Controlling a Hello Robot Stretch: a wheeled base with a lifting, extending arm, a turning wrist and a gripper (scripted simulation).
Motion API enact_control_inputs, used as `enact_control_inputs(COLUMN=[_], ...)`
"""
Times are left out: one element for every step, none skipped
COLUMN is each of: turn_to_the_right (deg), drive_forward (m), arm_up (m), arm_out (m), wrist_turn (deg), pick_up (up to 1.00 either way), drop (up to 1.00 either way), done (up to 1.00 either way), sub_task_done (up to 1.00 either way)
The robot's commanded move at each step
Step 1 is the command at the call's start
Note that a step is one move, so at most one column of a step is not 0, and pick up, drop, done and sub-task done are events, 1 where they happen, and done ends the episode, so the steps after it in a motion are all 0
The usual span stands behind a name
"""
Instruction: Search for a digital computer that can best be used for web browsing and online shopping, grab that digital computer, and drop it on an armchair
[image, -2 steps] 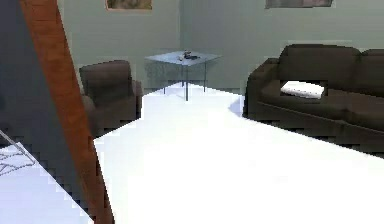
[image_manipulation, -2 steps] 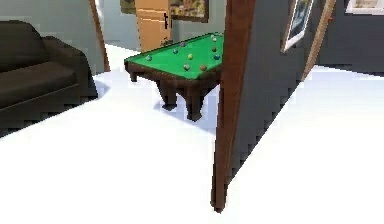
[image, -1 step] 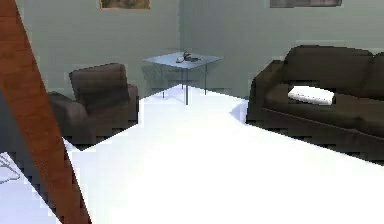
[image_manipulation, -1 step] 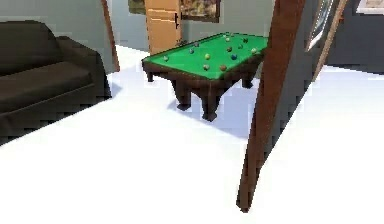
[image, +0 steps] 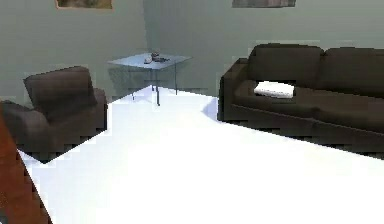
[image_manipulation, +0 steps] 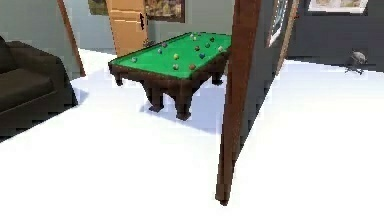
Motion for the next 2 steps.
enact_control_inputs(turn_to_the_right=[0.0, -6.0], drive_forward=[0.60, 0.00], arm_up=[0.00, 0.00], arm_out=[0.00, 0.00], wrist_turn=[0.0, 0.0], pick_up=[0.00, 0.00], drop=[0.00, 0.00], done=[0.00, 0.00], sub_task_done=[0.00, 0.00])
